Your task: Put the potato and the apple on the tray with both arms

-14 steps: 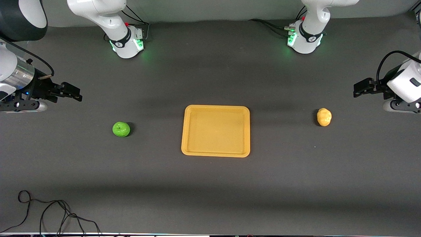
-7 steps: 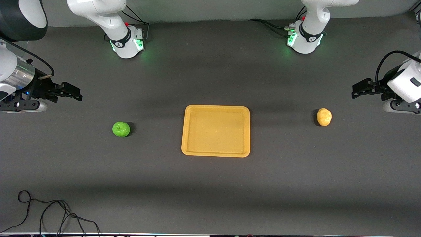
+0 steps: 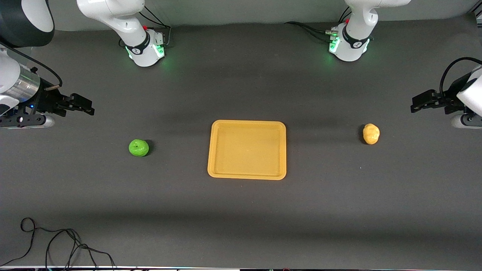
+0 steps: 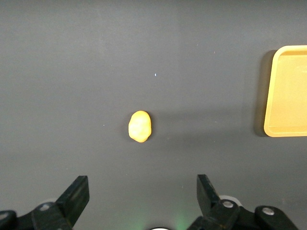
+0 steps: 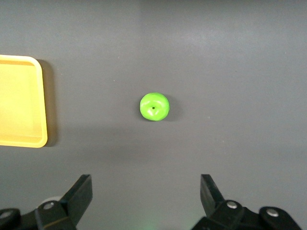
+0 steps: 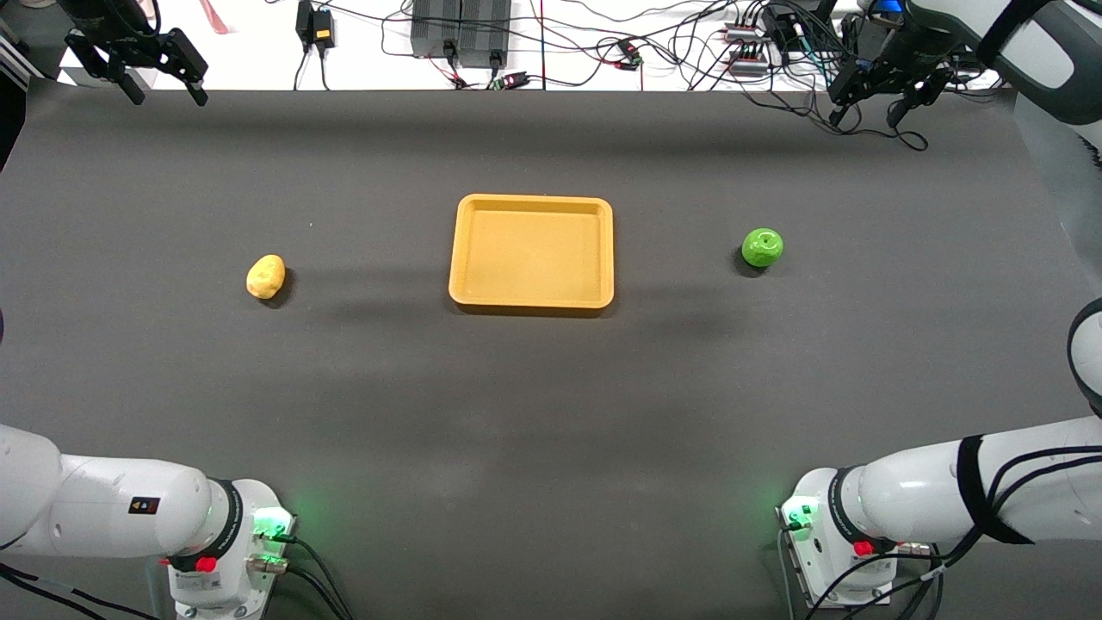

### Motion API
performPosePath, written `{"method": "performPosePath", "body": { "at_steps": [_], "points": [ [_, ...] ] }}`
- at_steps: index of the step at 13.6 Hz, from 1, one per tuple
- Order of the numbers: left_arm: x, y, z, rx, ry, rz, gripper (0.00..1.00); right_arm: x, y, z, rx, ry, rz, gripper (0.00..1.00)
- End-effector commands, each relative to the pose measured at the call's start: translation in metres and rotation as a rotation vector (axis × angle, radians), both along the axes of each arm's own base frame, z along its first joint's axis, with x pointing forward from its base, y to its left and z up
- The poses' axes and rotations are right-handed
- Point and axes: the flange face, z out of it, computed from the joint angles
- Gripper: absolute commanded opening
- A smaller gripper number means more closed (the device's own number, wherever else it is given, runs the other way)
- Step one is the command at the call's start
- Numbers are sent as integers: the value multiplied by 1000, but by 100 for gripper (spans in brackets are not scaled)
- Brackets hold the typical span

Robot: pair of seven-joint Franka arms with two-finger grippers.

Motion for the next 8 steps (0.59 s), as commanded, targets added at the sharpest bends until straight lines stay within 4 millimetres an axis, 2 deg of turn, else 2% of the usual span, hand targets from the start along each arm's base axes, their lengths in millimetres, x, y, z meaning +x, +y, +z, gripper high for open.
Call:
{"method": "performPosePath", "body": {
  "at_steps": [1,4,6,8],
  "points": [
    [-12,20,-8,14,5,16,100,2,4,2,8,5,24,100],
    [-26,46,-56,28,-17,32,100,3,4,0,8,8,24,100],
    [-44,44,-93,27,-51,33,100,3,5,0,8,7,26,100],
    [-49,34,-133,27,-48,15,100,4,5,-1,7,7,26,100]
  ]
}}
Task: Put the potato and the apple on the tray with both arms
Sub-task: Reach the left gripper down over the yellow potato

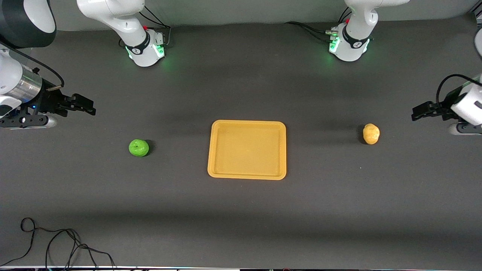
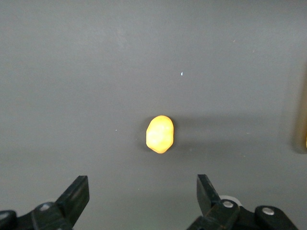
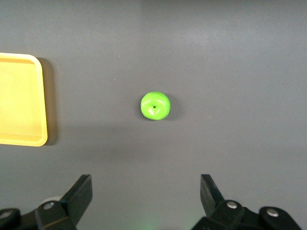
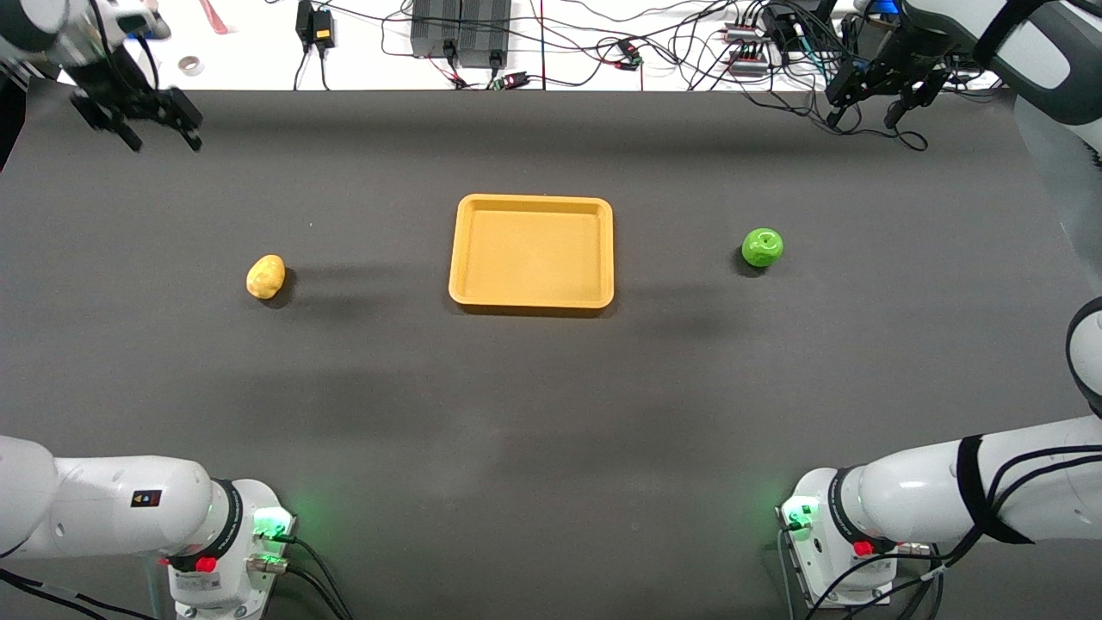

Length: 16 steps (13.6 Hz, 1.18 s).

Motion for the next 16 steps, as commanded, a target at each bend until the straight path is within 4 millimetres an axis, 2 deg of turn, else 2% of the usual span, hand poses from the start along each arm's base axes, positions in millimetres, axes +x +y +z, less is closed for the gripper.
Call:
{"method": "performPosePath", "body": {
  "at_steps": [1,3,4,8,9,13,16],
  "points": [
    [-30,-20,-50,9,-14,-45,100,3,2,1,8,1,20,100],
    [-36,-17,-96,11,-40,-42,100,2,0,-3,8,10,17,100],
    [-37,-23,-122,12,-34,-51,100,2,-1,-5,8,12,15,100],
    [-20,-29,-204,17,-20,-68,100,2,0,-7,8,12,18,100],
    [-19,-29,-218,18,-13,-68,100,2,0,-6,8,9,17,100],
    [-23,-31,-256,20,27,-74,100,3,-3,-7,9,0,13,100],
    [-24,-30,-270,20,34,-72,100,4,-1,-8,8,-6,14,100]
  ]
}}
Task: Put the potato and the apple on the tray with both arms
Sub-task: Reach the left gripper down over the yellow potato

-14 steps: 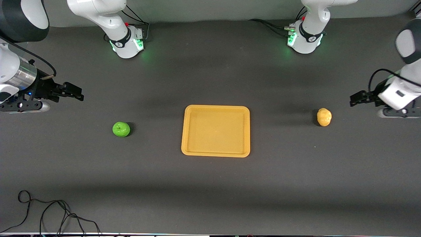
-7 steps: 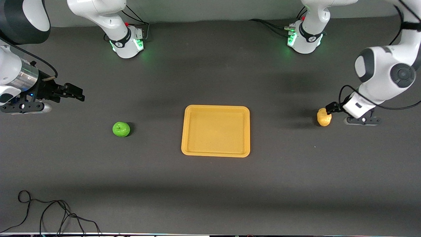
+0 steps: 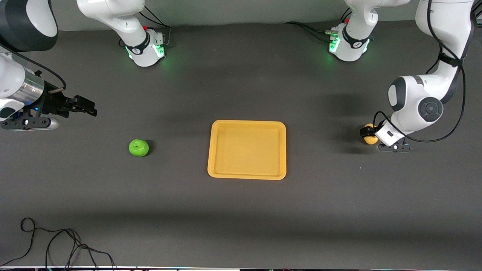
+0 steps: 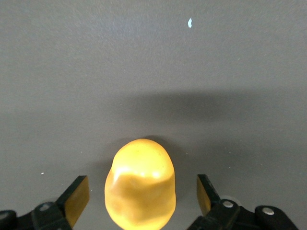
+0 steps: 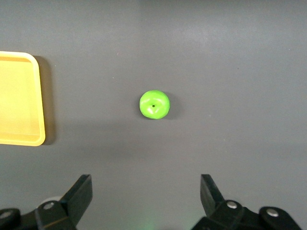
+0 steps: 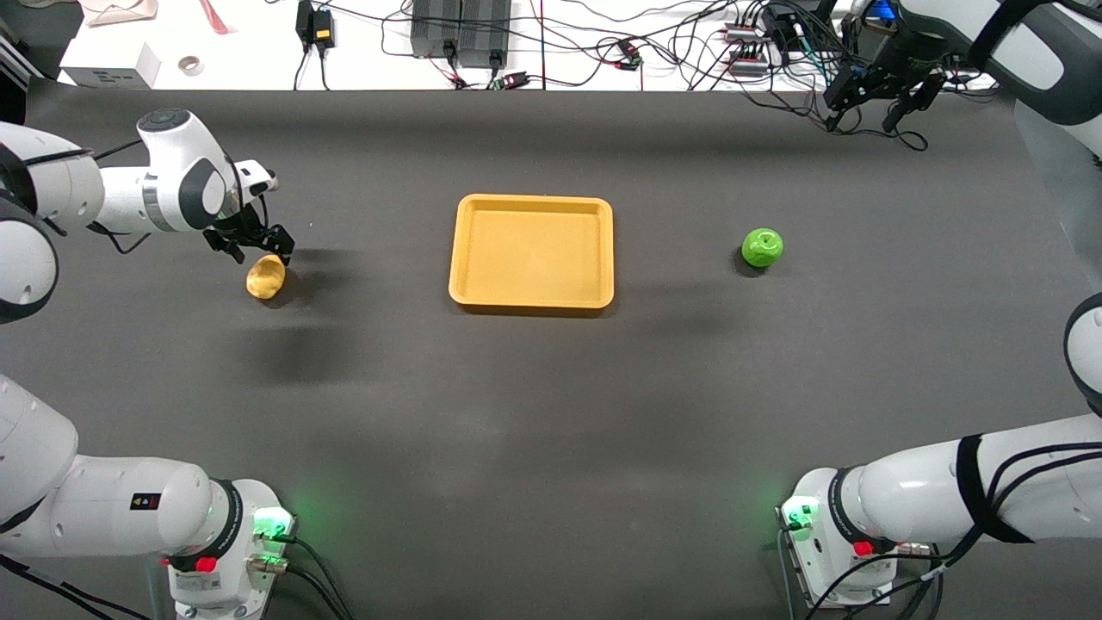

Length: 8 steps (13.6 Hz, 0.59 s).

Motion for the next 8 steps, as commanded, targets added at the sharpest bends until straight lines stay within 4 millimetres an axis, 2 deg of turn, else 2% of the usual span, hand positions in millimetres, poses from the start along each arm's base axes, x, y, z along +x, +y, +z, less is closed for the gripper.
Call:
{"method": "performPosePath", "body": {
  "at_steps": [1,3,6,8],
  "points": [
    [1,-1,-6,8,-6,-18,100,3,1,0,10,-19,20,100],
    [-6,-1,-20,8,23,-18,100,2,0,0,10,-19,19,100],
    [-10,0,-24,7,39,-15,99,3,0,0,10,-21,18,100],
    [-11,1,-22,7,46,-12,58,2,0,1,11,-21,18,100]
  ]
}}
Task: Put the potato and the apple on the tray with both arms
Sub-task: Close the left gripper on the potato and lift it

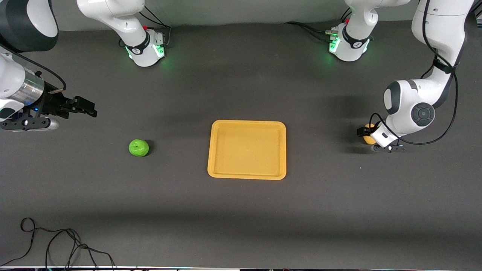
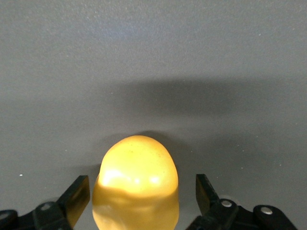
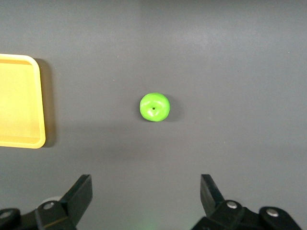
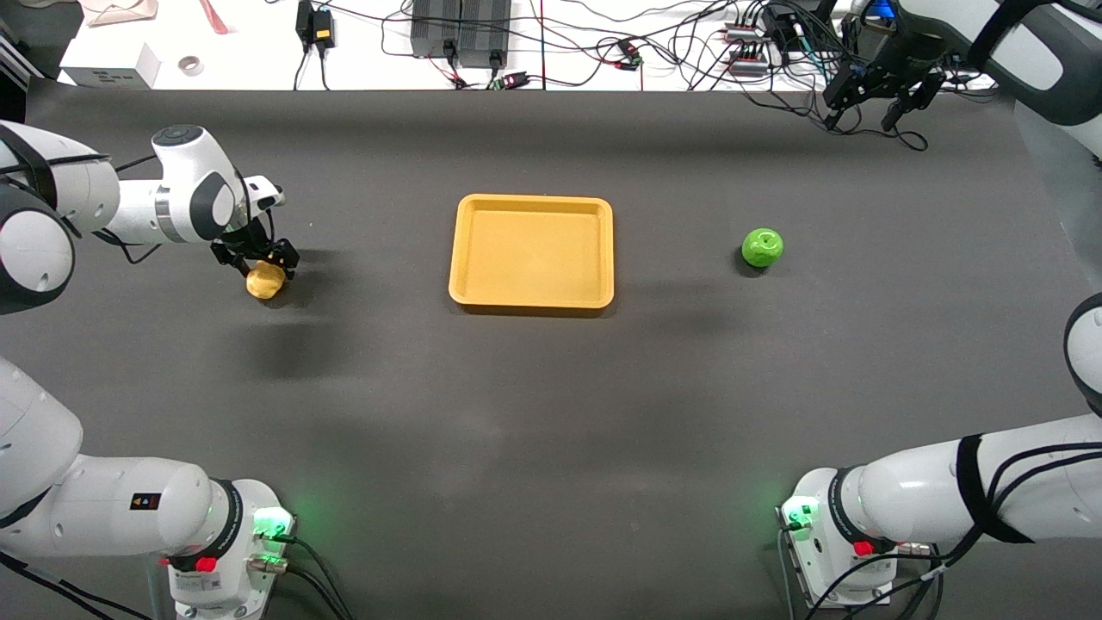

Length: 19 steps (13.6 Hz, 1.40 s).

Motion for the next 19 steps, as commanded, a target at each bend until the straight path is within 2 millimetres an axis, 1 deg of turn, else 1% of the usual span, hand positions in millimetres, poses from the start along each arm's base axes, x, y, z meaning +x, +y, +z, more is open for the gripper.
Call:
{"method": "performPosePath", "body": {
  "at_steps": [1,2,3,4,5,6,7,8,10,12,14,15,16,17,18,19],
  "points": [
    [-3,1,5,7,-1,-8,43,0,0,2,10,-12,19,100],
    [-3,1,5,7,-1,-8,31,-1,0,1,12,-9,19,100],
    [-3,1,5,7,-1,-8,25,-1,0,0,12,-9,19,100],
    [-3,1,5,7,1,-5,24,-1,0,0,12,-9,19,100],
    [-1,2,10,7,-4,-3,23,-1,0,0,12,-9,19,100],
    [3,2,22,7,10,1,22,-1,0,0,12,-10,19,100],
    [10,3,40,7,18,5,22,-1,0,0,12,-9,19,100],
    [19,4,65,6,28,7,22,-1,0,0,12,-9,19,100],
    [39,5,123,4,35,8,22,-1,0,0,12,-9,19,100],
    [54,3,184,2,9,7,22,0,0,0,11,-9,18,100],
    [66,-6,233,6,-4,33,22,0,1,-2,11,-7,20,100],
    [71,-25,251,12,-5,51,22,0,1,-2,11,-7,20,100],
    [74,-53,265,8,-14,67,22,0,1,-2,11,-7,18,100],
    [74,-86,275,13,-28,88,21,0,1,-2,11,-7,18,100],
    [73,-120,279,13,-41,103,21,0,1,-2,11,-7,18,100],
    [69,-159,283,3,-57,106,20,0,1,-2,11,-7,18,100]
  ]
}}
